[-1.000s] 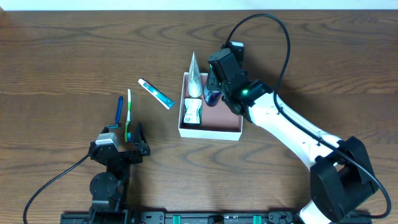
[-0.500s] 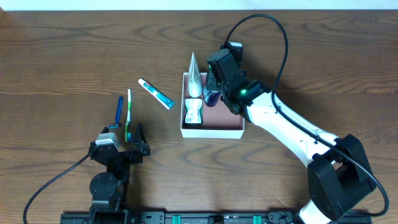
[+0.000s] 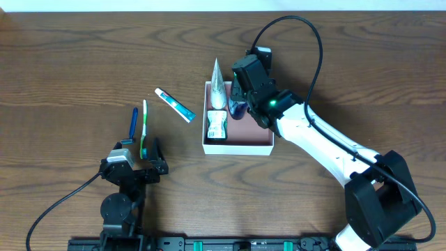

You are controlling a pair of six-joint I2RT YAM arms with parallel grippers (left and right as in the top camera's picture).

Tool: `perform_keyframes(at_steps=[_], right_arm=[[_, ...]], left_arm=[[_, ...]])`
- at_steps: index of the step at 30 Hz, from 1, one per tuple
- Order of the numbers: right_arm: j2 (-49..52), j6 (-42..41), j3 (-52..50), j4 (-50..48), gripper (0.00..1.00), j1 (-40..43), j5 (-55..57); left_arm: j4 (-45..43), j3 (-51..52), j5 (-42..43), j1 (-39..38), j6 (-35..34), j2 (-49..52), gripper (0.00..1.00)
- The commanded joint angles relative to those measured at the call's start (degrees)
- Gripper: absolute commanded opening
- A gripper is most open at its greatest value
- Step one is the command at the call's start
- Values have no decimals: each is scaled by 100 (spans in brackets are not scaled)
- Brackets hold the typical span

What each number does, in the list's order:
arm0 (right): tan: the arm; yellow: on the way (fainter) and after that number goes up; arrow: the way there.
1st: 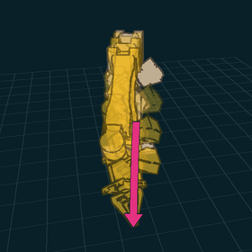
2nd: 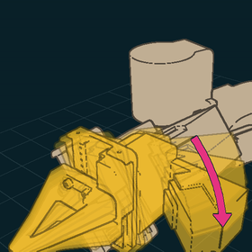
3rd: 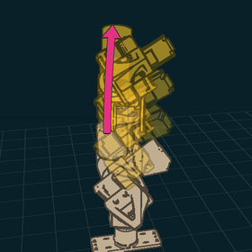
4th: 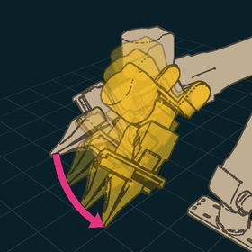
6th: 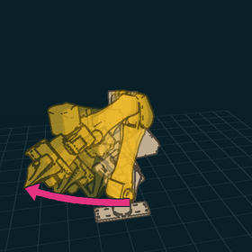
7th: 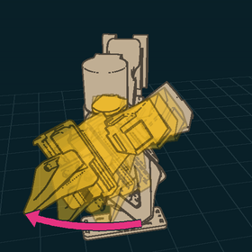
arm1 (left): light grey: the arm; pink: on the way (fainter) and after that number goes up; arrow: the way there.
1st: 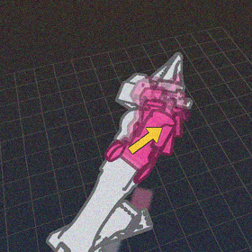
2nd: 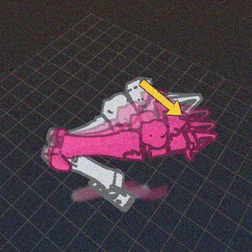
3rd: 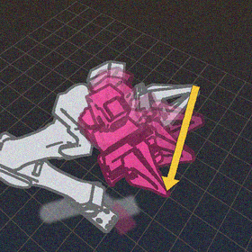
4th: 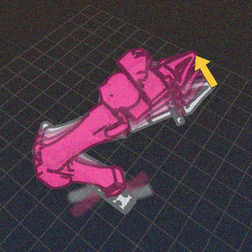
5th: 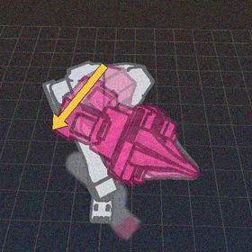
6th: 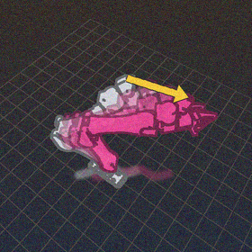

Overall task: Pack container
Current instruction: 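Lower the pump bottle into the box beside the soap box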

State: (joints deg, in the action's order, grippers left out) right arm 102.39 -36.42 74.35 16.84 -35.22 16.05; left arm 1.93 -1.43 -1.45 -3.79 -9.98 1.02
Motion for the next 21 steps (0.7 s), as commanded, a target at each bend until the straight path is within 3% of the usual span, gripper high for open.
perform_keyframes(at_steps=[1, 14, 21], right_arm=[[-4, 55, 92, -87, 38, -52, 37], [-4, 144, 92, -199, 40, -61, -90], [-245, 472, 138, -442, 50, -57, -245]], left_arm=[[212, 120, -44, 9, 118, 2, 98], [212, 120, -44, 9, 118, 2, 98], [212, 120, -44, 9, 118, 2, 98]])
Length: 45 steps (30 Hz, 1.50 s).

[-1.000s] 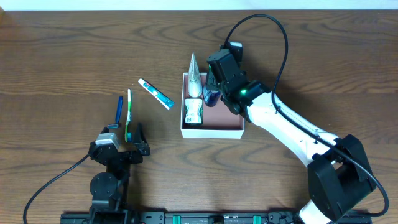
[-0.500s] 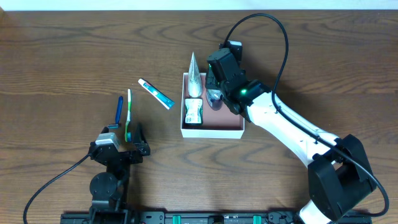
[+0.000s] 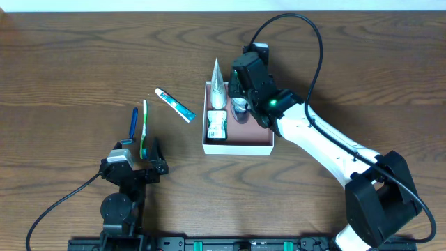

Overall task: Pack container
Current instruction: 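Lower the pump bottle into the box beside the soap box, then open the right gripper and retract the right arm to the side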

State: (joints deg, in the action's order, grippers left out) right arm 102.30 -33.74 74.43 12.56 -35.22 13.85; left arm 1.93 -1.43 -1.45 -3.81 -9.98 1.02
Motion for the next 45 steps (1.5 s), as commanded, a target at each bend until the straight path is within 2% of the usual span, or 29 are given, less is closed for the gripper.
perform_keyframes(at_steps=[1, 6, 10, 11, 17, 21, 35, 45], right_arm=[[-332, 278, 131, -13, 51, -57, -37], [-885, 382, 131, 203, 54, -31, -37], [-1445, 350, 131, 778, 54, 74, -94], [-1541, 293, 131, 962, 52, 107, -146], [-1606, -26, 118, 2205, 22, 299, -446], [-1349, -127, 114, 2570, 15, 299, -501], [-291, -356, 109, 2492, 13, 308, -675], [-76, -396, -72, 1980, 17, 564, -708]], left_arm=[[212, 120, -46, 11, 118, 2, 98], [212, 120, -46, 11, 118, 2, 98], [212, 120, -44, 11, 118, 2, 98], [212, 120, -44, 11, 118, 2, 98], [212, 120, -46, 11, 116, 2, 98], [212, 120, -44, 11, 118, 2, 98], [212, 120, -46, 11, 118, 2, 98], [212, 120, -44, 11, 118, 2, 98]])
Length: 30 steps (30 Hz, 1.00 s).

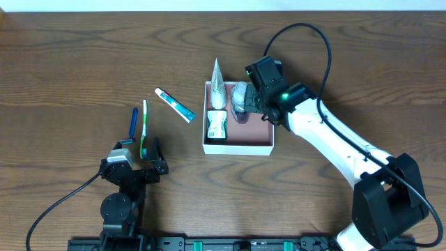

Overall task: Pack container
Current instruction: 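Open the right gripper and retract the right arm to the side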

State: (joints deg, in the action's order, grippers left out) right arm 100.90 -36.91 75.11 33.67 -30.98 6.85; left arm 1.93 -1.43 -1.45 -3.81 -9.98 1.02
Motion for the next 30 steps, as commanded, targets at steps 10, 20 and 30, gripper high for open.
perform_keyframes(at_steps=[10, 20, 30], right_arm=[[74, -81, -850, -1123, 20, 284, -605], [74, -79, -929, -1556, 22, 278, -1084], [74, -87, -929, -1683, 23, 251, -1215]], left_arm=[[212, 120, -46, 11, 118, 2, 98], [212, 120, -46, 11, 118, 2, 98], [212, 120, -44, 11, 118, 2, 98]])
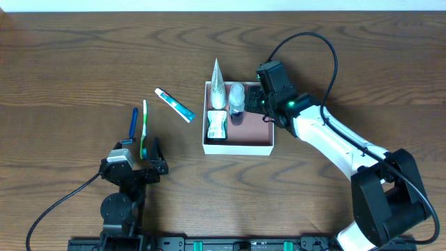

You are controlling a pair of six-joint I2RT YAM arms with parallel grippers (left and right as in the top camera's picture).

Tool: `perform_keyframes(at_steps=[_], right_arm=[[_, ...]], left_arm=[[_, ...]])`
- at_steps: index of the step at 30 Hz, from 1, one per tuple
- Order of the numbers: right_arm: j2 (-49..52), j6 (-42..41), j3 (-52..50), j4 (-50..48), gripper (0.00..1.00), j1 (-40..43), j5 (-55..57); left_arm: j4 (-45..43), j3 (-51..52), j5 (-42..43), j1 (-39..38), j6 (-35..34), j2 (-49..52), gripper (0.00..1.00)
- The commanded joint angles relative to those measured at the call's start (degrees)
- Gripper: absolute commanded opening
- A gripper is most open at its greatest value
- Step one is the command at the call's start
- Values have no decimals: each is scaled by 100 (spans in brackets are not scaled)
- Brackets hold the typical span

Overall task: Pack container
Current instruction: 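Open the right gripper and retract the right arm to the side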

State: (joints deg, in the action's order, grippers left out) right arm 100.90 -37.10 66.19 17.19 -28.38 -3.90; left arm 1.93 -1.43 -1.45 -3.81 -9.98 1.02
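Observation:
The white box with a pink floor (259,136) stands at mid-table. Inside it lie a silver cone-shaped tube (217,85) poking over the back wall, a white and green tube (217,126), and a clear bottle (237,97) next to the silver tube. My right gripper (256,102) hangs over the box's back right corner, just right of the bottle, open and holding nothing. My left gripper (138,152) rests open near the front left, its fingers either side of the toothbrush's lower end.
Left of the box lie a small toothpaste tube (174,104), a green and white toothbrush (144,125) and a blue-handled item (134,123). The right arm's cable (317,42) arches over the table's back right.
My right gripper has moved to the right, off the clear bottle. The bottle lies free in the box, a little closer to the silver tube. The left arm is unchanged.
My right gripper was over the back of the box, covering the bottle, with only its blue end showing. Then the bottle showed lower in the box under the fingers. Later it lay on the floor with the gripper beside it; now the gripper stands apart.

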Motion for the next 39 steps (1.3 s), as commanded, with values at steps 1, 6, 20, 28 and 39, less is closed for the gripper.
perform_keyframes(at_steps=[1, 6, 20, 28, 39], right_arm=[[74, -90, -37, -52, 23, -9, -175], [74, -125, -37, -166, 23, -9, -258], [-258, -4, 55, -205, 34, 553, -525], [-1572, 118, 57, 317, 53, 1539, -540], [-2601, 90, 55, 1266, 99, 3495, -538]], left_arm=[[212, 120, -46, 11, 118, 2, 98], [212, 120, -46, 11, 118, 2, 98], [212, 120, -44, 11, 118, 2, 98], [212, 120, -44, 11, 118, 2, 98], [212, 120, -44, 11, 118, 2, 98]])
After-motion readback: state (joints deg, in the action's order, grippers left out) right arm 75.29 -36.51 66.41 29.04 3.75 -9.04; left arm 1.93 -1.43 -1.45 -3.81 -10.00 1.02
